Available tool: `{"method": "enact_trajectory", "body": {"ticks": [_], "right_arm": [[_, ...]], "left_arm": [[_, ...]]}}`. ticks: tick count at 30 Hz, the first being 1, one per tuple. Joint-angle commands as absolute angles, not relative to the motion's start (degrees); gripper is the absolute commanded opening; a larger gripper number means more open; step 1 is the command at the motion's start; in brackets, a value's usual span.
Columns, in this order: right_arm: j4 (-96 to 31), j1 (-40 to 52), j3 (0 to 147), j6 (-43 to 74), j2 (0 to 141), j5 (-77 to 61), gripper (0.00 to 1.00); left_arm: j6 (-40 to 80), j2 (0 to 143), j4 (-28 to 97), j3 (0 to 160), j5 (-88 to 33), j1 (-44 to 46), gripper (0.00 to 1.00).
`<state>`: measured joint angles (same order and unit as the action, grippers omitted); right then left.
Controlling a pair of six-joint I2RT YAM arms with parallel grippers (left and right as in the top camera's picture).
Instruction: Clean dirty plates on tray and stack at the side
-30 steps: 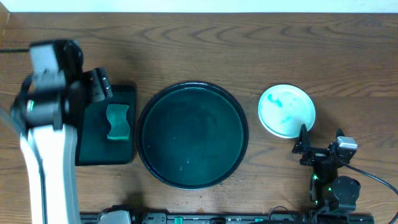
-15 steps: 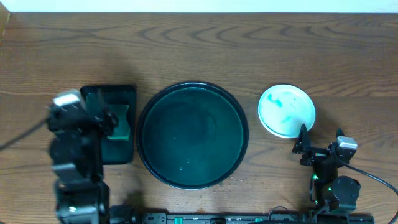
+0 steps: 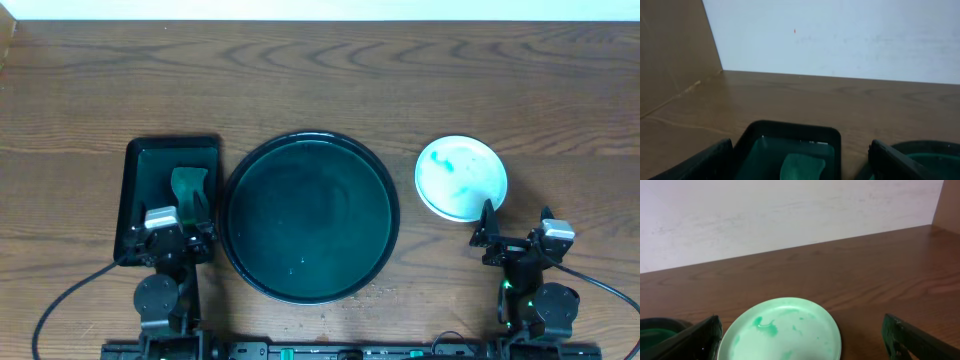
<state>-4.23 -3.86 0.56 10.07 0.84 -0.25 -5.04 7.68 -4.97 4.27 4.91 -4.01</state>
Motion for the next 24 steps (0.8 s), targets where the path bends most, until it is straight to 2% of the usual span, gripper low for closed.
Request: {"method": "enact_trajectory", "body": {"ticks": [1, 4, 11, 24], "right_arm": [[-4.3, -4.1, 0.3, 10.7, 0.4, -0.5, 0.99], [-4.3, -4.1, 0.3, 10.7, 0.4, -0.5, 0.99], [-4.3, -4.1, 0.3, 10.7, 0.4, -0.5, 0.99], [-4.3, -4.1, 0.3, 10.7, 0.4, -0.5, 0.99]], "left_arm": [[-6.4, 4.6, -5.5, 2.0, 5.7, -3.8, 0.86], [-6.4, 3.0, -5.4, 0.3, 5.7, -3.8, 0.86], [-6.4, 0.1, 4.0, 0.2, 5.8, -4.1, 0.86], [-6.4, 0.1, 3.8, 0.2, 5.6, -4.2, 0.86]]}}
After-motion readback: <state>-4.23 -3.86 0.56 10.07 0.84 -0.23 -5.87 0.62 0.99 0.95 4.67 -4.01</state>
